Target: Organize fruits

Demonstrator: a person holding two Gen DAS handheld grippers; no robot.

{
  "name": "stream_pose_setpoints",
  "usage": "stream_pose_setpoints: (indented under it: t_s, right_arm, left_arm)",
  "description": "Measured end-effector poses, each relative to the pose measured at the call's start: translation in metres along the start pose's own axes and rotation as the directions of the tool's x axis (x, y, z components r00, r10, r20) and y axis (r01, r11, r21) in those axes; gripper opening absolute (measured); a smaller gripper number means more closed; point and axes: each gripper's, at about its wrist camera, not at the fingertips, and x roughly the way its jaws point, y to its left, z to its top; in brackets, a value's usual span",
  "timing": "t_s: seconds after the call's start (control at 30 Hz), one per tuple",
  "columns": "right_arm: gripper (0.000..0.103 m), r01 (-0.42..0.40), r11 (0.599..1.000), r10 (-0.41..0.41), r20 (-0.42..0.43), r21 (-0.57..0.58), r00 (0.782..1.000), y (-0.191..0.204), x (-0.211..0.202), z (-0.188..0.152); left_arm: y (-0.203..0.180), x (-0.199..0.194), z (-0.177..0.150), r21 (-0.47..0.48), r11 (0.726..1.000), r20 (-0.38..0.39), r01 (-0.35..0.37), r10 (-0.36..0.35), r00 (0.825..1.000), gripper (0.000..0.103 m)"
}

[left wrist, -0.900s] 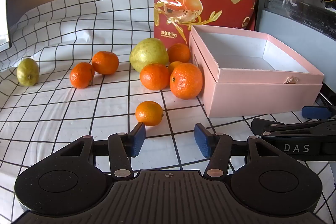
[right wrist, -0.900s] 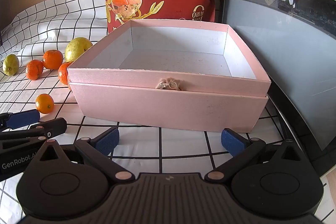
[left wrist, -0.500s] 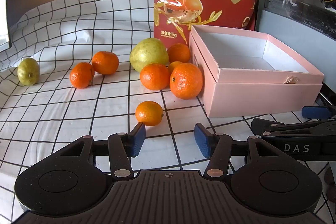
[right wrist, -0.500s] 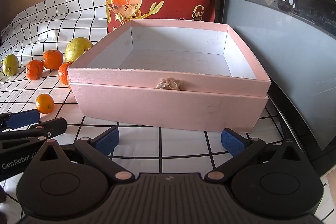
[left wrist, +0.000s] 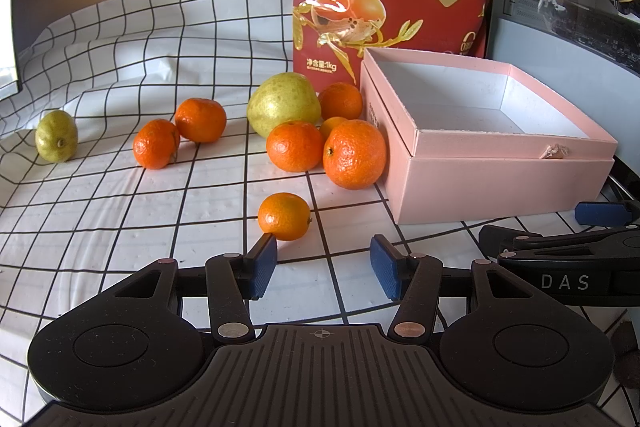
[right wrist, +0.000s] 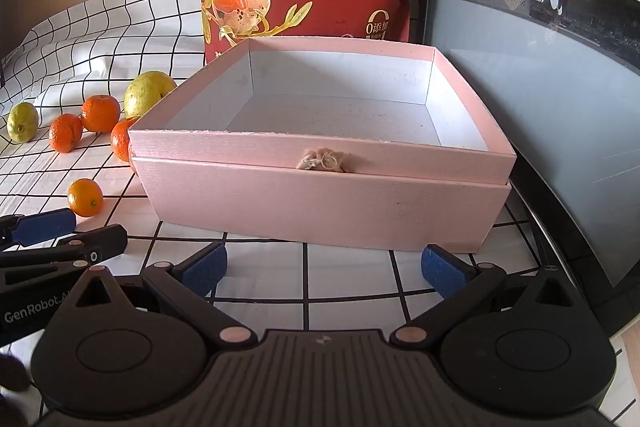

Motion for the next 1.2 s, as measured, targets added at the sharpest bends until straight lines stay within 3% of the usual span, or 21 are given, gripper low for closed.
stream_pose_setpoints:
  t_s: [0.3, 0.47, 0.57, 0.63, 0.73, 0.83, 0.87, 0.93, 1.03, 1.1, 1.13, 1.2]
  right_arm:
    - [0.103, 0.001, 1.0, -0.001, 0.001, -0.001, 1.0, 0.0, 0.0, 0.0]
    - [0.103, -0.027, 0.999, 0.027, -0.029, -0.024, 0.999, -0.003, -0.001, 0.004]
    - [0.103, -0.063, 0.996, 0.06, -0.055, -0.056, 0.997, -0.002, -0.003, 0.003]
    - [0.103, -0.081, 0.994, 0.078, -0.053, -0.07, 0.996, -0.004, -0.009, -0.001]
    - [0.103, -0.069, 0.996, 0.064, -0.075, -0.064, 0.995, -0.004, -0.018, -0.005]
    - [0.103, -0.055, 0.997, 0.05, -0.094, -0.05, 0.994, -0.002, -0.02, -0.005]
    - [0.103, -0.051, 0.998, 0.047, -0.093, -0.047, 0.995, -0.002, -0.021, -0.006]
    - [0.103, -0.044, 0.998, 0.04, -0.094, -0.037, 0.995, -0.002, -0.02, -0.006]
    - [0.103, -0.051, 0.998, 0.046, -0.1, -0.047, 0.994, -0.002, -0.022, -0.007]
    - [0.103, -0.063, 0.996, 0.056, -0.106, -0.061, 0.993, -0.002, -0.022, -0.007]
    - [0.103, -0.068, 0.995, 0.061, -0.108, -0.067, 0.992, -0.002, -0.022, -0.007]
    - [0.103, -0.075, 0.994, 0.066, -0.114, -0.075, 0.991, -0.001, -0.023, -0.007]
  left_arm:
    - [0.001, 0.0, 0.0, -0.011, 1.0, 0.003, 0.015, -0.015, 1.0, 0.056]
    - [0.016, -0.021, -0.013, -0.008, 0.994, 0.038, 0.111, -0.11, 0.993, 0.055]
    - [0.038, -0.057, -0.023, -0.031, 0.979, 0.094, 0.203, -0.2, 0.975, 0.055]
    - [0.059, -0.082, -0.027, -0.067, 0.971, 0.147, 0.228, -0.217, 0.965, 0.055]
    - [0.104, -0.124, -0.029, -0.116, 0.976, 0.251, 0.186, -0.152, 0.956, 0.055]
    - [0.159, -0.162, -0.035, -0.204, 0.978, 0.319, 0.034, 0.034, 0.947, 0.055]
    - [0.18, -0.174, -0.039, -0.255, 0.967, 0.332, -0.027, 0.114, 0.936, 0.055]
    - [0.223, -0.196, -0.05, -0.387, 0.914, 0.334, -0.118, 0.259, 0.906, 0.054]
    - [0.285, -0.217, -0.07, -0.598, 0.785, 0.284, -0.165, 0.4, 0.872, 0.054]
    - [0.315, -0.221, -0.082, -0.696, 0.699, 0.247, -0.163, 0.447, 0.86, 0.054]
    - [0.327, -0.22, -0.085, -0.723, 0.675, 0.243, -0.144, 0.444, 0.862, 0.054]
    - [0.341, -0.213, -0.085, -0.743, 0.662, 0.248, -0.099, 0.41, 0.877, 0.054]
